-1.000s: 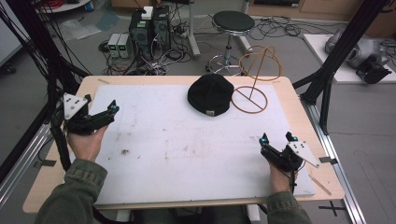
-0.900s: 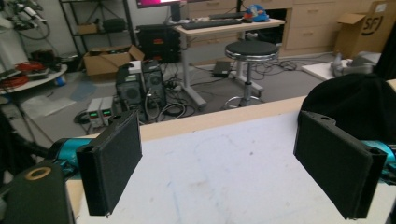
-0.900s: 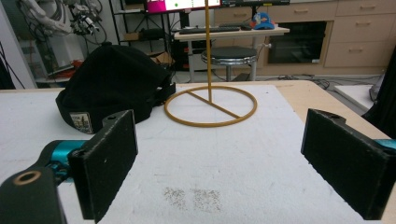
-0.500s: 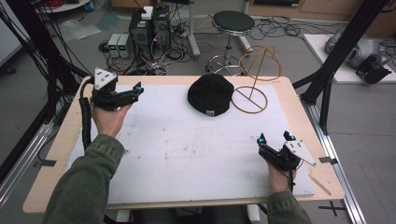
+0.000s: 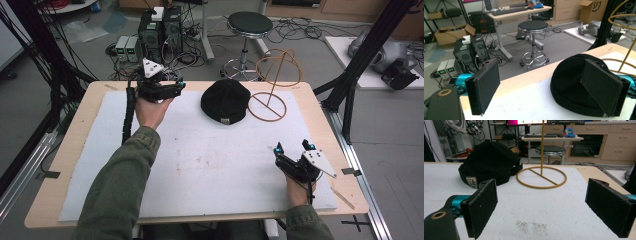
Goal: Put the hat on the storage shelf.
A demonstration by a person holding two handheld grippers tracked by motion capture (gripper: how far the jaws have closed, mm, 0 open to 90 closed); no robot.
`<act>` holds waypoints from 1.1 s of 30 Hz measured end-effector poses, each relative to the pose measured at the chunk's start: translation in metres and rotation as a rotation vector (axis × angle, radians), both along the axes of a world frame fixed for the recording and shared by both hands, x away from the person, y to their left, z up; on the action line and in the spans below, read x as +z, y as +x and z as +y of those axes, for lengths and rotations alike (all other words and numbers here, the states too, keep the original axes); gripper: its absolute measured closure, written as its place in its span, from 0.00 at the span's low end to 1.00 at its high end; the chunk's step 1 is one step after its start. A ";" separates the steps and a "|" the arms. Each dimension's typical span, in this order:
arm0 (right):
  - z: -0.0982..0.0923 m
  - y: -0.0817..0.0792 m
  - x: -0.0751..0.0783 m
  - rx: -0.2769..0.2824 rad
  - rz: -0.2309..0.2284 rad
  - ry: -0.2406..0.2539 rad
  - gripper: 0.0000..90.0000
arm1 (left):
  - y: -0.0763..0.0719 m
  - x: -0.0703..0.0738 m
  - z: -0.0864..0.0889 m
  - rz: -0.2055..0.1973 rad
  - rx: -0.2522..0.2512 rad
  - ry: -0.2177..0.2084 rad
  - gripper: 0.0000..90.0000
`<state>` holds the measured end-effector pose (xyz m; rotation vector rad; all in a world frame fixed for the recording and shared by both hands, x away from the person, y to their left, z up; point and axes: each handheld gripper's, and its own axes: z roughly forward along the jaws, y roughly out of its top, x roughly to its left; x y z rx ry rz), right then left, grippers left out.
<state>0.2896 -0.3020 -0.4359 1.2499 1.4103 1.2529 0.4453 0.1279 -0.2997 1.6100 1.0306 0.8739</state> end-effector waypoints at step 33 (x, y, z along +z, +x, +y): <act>0.000 0.004 0.002 -0.002 0.010 -0.002 0.11 | 0.052 -0.044 -0.120 0.216 -0.093 -0.006 0.18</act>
